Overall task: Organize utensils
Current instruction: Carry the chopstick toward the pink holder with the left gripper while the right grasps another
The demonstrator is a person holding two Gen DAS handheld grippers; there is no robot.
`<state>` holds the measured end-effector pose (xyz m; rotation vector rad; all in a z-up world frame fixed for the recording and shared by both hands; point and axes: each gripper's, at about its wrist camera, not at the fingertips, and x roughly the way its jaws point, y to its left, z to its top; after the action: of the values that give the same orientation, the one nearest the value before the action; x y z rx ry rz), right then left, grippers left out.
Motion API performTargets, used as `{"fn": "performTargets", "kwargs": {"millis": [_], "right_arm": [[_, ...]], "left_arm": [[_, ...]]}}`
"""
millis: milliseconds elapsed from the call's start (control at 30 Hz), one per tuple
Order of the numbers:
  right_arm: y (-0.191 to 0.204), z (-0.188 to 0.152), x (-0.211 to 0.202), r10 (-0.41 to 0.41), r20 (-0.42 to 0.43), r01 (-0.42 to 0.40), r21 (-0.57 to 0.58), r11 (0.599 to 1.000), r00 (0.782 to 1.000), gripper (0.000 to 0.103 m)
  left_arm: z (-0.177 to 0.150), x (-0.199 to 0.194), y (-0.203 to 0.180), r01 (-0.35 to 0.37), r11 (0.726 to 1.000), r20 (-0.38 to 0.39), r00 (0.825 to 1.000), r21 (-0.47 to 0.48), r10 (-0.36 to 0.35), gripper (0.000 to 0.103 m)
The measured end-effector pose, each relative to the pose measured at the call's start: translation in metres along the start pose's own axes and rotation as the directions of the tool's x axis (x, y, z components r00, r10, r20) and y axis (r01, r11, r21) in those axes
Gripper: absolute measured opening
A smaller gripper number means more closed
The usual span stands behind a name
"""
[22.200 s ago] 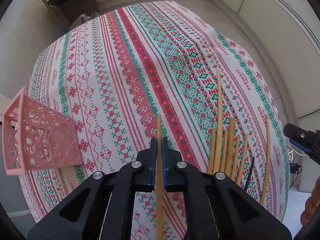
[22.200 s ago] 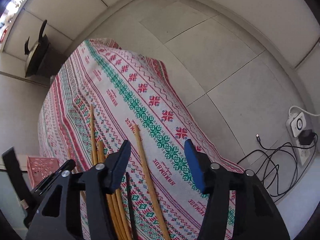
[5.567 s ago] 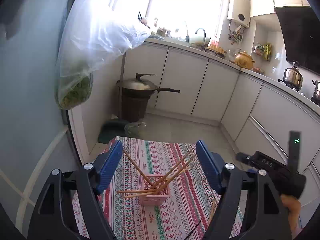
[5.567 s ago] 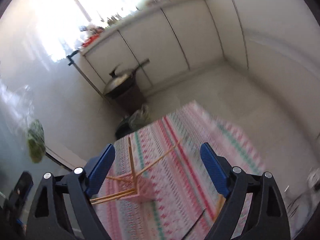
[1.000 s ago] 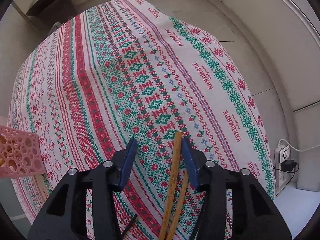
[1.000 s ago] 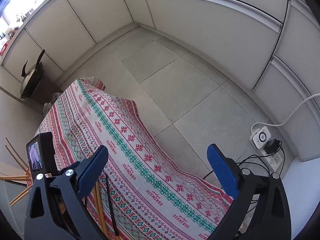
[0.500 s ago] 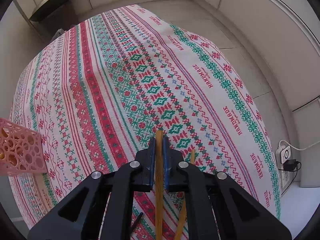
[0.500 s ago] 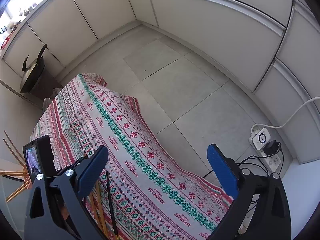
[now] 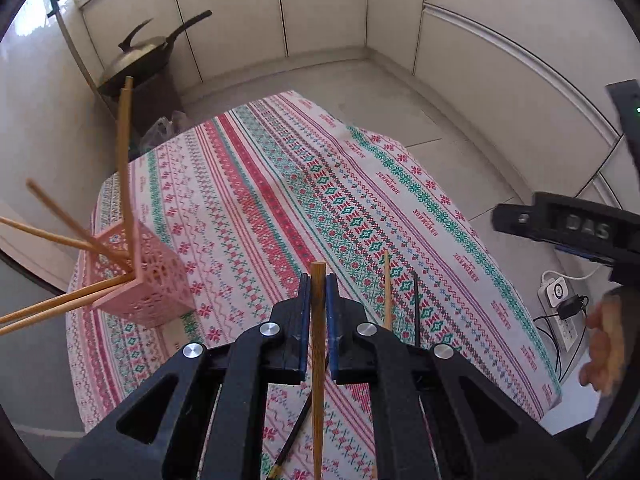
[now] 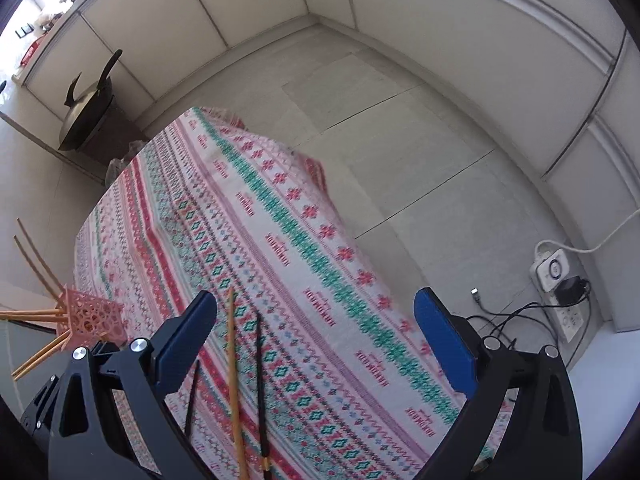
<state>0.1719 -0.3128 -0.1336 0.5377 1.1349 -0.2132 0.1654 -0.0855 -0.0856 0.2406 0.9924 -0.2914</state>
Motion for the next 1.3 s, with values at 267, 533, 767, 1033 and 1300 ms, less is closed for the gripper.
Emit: {"fn": "performTargets", "kwargs": {"millis": [267, 533, 767, 1033, 1300], "right_arm": [[0.039, -0.018, 0.050, 0.203, -0.224, -0.193, 0.065, 0.979, 0.953, 0.077], [0.076, -0.031, 0.073, 0.106, -0.229, -0.121, -0.051, 0.991, 0.968, 0.060], [0.086, -0.030, 0.108, 0.007, -0.251, -0.028, -0.081, 0.996, 0.968, 0.047], [0.095, -0.028, 0.121, 0.004, -0.211, -0.025, -0.101, 0.995, 0.977, 0.010], [0.094, -0.025, 0.073, 0.083, -0.095, -0.090, -0.078, 0.993, 0.992, 0.005]], "left_arm": [[-0.031, -0.060, 0.034, 0.003, 0.999, 0.078, 0.997, -0.049, 0.001, 0.007], [-0.043, -0.097, 0.060, -0.022, 0.996, 0.140, 0.990, -0.085, 0.034, 0.007], [-0.051, -0.112, 0.080, -0.032, 0.992, 0.165, 0.985, -0.121, 0.051, 0.007], [-0.058, -0.128, 0.097, -0.046, 0.985, 0.194, 0.978, -0.163, 0.078, 0.007], [-0.062, -0.145, 0.114, -0.028, 0.975, 0.227, 0.971, -0.221, 0.080, 0.007]]}}
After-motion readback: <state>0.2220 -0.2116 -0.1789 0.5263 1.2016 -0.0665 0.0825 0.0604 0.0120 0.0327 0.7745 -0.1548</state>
